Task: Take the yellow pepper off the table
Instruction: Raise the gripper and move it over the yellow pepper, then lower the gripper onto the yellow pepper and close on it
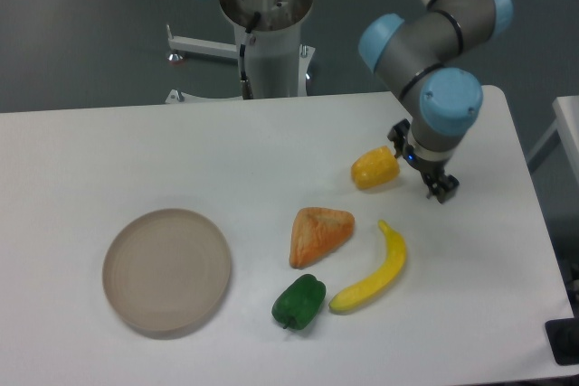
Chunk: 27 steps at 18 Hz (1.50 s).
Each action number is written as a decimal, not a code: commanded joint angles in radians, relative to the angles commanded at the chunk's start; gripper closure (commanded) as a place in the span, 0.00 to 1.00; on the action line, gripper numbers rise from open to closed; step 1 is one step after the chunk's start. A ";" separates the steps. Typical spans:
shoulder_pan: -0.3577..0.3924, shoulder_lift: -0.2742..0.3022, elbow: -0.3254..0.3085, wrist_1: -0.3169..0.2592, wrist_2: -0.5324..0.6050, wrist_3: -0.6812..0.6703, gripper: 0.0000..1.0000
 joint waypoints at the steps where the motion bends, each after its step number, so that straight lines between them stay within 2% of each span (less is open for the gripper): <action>1: 0.000 0.009 -0.023 0.018 -0.002 0.002 0.00; 3: -0.002 0.032 -0.063 0.040 -0.003 0.002 0.00; 8: -0.009 0.043 -0.101 0.045 -0.003 -0.006 0.00; 12: -0.011 0.045 -0.132 0.103 -0.003 -0.005 0.00; 18: -0.012 0.046 -0.154 0.108 -0.003 -0.012 0.00; 19: -0.012 0.045 -0.155 0.108 -0.008 -0.015 0.03; 21: -0.011 0.046 -0.152 0.106 -0.012 -0.015 0.22; 23: -0.011 0.046 -0.144 0.103 -0.014 -0.015 0.34; 27: -0.009 0.046 -0.134 0.100 -0.015 -0.015 0.49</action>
